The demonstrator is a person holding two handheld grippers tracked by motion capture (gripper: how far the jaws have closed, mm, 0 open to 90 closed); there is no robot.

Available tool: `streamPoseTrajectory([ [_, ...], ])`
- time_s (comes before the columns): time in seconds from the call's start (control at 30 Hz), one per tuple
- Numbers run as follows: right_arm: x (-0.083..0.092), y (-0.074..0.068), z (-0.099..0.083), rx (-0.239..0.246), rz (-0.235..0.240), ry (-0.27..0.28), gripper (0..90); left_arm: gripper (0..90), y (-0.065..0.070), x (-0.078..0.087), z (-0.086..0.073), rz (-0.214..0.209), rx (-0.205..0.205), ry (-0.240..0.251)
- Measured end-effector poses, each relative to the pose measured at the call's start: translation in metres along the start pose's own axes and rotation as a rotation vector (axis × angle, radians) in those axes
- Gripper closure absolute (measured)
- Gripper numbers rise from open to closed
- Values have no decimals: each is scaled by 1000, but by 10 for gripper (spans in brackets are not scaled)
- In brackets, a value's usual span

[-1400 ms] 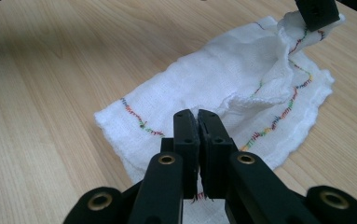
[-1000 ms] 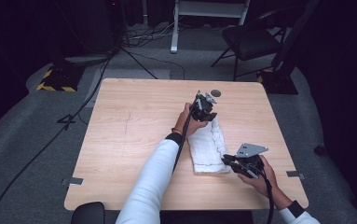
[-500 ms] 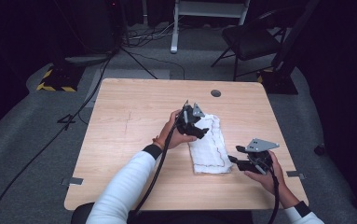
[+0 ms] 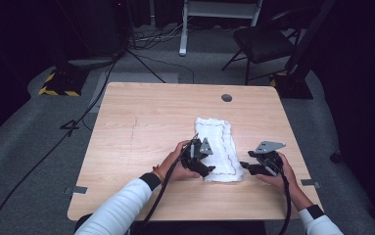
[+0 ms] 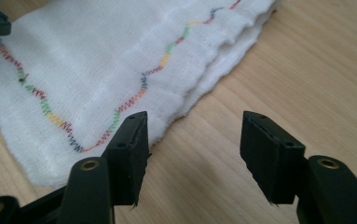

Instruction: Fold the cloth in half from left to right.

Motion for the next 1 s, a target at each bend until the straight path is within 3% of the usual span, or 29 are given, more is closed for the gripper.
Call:
streamPoseTrajectory([
  [0.2, -9, -11, -5, 40, 21, -40, 438, 223, 4, -3, -13, 23, -28, -48],
  [0.4, -9, -17, -6, 42, 29, -37, 448, 244, 6, 1, -22, 29, -17, -43],
  [0.57, -9, -26, -6, 55, 30, -33, 463, 252, 9, 6, -30, 22, 18, -31],
  [0.7, -8, -37, -5, 56, 59, -31, 458, 252, 15, 15, -41, 25, 34, -27],
  [0.9, -9, -53, -2, 66, 92, -32, 435, 252, 25, 28, -60, 21, 95, -3],
  [1.0, -9, -60, -2, 77, 101, -34, 420, 252, 31, 34, -65, 31, 102, -3],
])
Point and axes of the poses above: each handheld gripper's, and its own axes: x roughly backward along the jaws, z roughly out of its top, y roughly to its right, the point moved 5 cm from there along -x, roughly forward along the jaws, and after that the axes turned 2 degrees about -z, right-handed, at the moved point
